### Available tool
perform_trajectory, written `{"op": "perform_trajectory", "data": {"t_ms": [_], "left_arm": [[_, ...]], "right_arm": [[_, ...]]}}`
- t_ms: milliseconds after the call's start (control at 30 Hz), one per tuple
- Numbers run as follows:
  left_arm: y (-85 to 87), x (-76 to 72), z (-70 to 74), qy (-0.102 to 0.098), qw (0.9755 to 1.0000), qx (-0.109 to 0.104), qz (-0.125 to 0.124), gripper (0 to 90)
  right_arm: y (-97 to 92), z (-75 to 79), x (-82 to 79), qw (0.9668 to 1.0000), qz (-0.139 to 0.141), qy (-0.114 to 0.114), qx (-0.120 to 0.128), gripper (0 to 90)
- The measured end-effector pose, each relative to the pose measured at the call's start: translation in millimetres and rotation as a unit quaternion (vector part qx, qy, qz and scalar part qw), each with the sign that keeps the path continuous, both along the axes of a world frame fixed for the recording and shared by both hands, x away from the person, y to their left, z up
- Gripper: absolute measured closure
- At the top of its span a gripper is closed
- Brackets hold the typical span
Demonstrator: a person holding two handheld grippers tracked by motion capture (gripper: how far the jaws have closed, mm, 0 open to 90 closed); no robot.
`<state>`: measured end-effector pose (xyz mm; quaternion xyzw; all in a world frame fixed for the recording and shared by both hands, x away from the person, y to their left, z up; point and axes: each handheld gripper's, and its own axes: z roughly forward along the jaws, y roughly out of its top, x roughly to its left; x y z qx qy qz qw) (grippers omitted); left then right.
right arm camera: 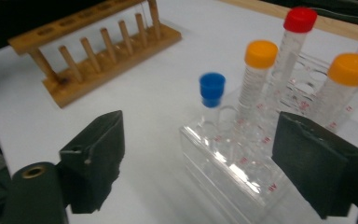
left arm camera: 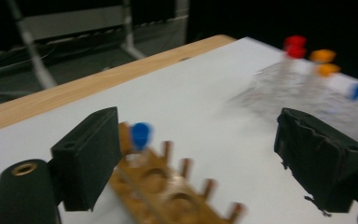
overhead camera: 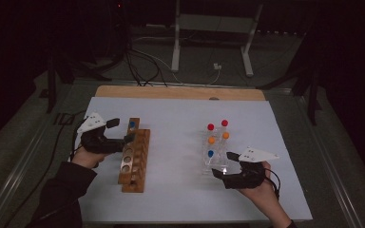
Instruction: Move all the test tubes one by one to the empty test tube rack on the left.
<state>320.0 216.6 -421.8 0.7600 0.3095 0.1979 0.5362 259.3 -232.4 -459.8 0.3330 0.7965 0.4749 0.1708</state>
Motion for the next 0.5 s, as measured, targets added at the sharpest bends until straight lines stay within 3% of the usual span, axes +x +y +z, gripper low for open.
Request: {"op": "perform_trajectory", "data": {"t_ms": [67, 133, 500], "left_arm": [[-2.0, -9.9, 2.5, 0.002, 0.9998, 0.000, -0.018, 4.4], [-4.6, -19.6, 3.4, 0.000, 0.9994, 0.004, -0.033, 2.4], [-11.9, -48.6, -4.5, 0.019, 0.9966, -0.003, -0.080, 1.8]], "right_arm": [[0.6, -2.1, 2.3, 1.0000, -0.001, 0.005, -0.006, 24.7], [2.1, -3.7, 4.1, 0.9998, -0.003, 0.010, -0.014, 31.0], [12.6, -3.1, 14.9, 0.9989, -0.013, 0.031, -0.032, 58.5]]}}
